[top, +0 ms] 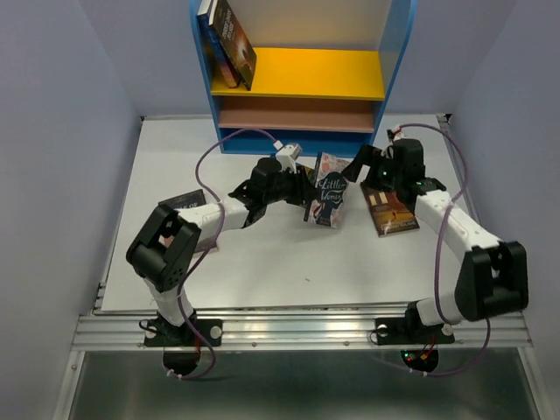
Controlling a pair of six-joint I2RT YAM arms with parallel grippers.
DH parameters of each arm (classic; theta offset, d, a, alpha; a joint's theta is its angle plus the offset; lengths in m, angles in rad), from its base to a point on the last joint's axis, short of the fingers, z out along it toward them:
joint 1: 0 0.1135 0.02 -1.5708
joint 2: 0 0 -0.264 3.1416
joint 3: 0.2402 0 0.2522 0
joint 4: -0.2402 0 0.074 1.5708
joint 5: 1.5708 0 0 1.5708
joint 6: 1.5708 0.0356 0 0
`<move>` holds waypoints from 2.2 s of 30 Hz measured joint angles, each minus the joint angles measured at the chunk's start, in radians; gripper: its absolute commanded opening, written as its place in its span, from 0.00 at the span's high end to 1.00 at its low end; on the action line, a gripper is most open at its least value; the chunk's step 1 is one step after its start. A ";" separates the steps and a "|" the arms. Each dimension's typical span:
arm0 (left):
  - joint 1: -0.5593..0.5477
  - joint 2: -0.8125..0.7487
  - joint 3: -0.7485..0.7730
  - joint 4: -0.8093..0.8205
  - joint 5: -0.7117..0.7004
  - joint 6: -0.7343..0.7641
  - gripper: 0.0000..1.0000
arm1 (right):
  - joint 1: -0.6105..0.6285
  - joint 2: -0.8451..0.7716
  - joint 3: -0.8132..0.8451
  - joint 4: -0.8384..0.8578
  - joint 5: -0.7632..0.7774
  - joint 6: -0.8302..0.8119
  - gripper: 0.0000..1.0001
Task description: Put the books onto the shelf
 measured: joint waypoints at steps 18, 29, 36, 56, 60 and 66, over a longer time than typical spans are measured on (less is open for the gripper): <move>-0.040 -0.280 0.157 -0.009 -0.495 0.478 1.00 | 0.000 -0.381 -0.052 0.050 0.435 -0.025 0.00; 0.008 -0.091 0.486 0.179 -0.632 0.683 1.00 | 0.000 -0.349 -0.051 0.052 0.452 -0.054 0.00; 0.079 0.099 0.594 0.303 -0.673 0.742 1.00 | 0.000 -0.325 -0.051 0.052 0.449 -0.076 0.00; 0.183 0.346 0.763 0.519 -0.738 0.775 0.92 | 0.000 -0.224 -0.036 0.051 0.413 -0.140 0.00; 0.185 0.348 0.753 0.546 -0.779 0.768 0.88 | 0.000 -0.210 -0.026 0.051 0.406 -0.142 0.00; 0.199 0.362 0.753 0.573 -0.821 0.752 0.81 | 0.000 -0.206 -0.023 0.050 0.404 -0.148 0.00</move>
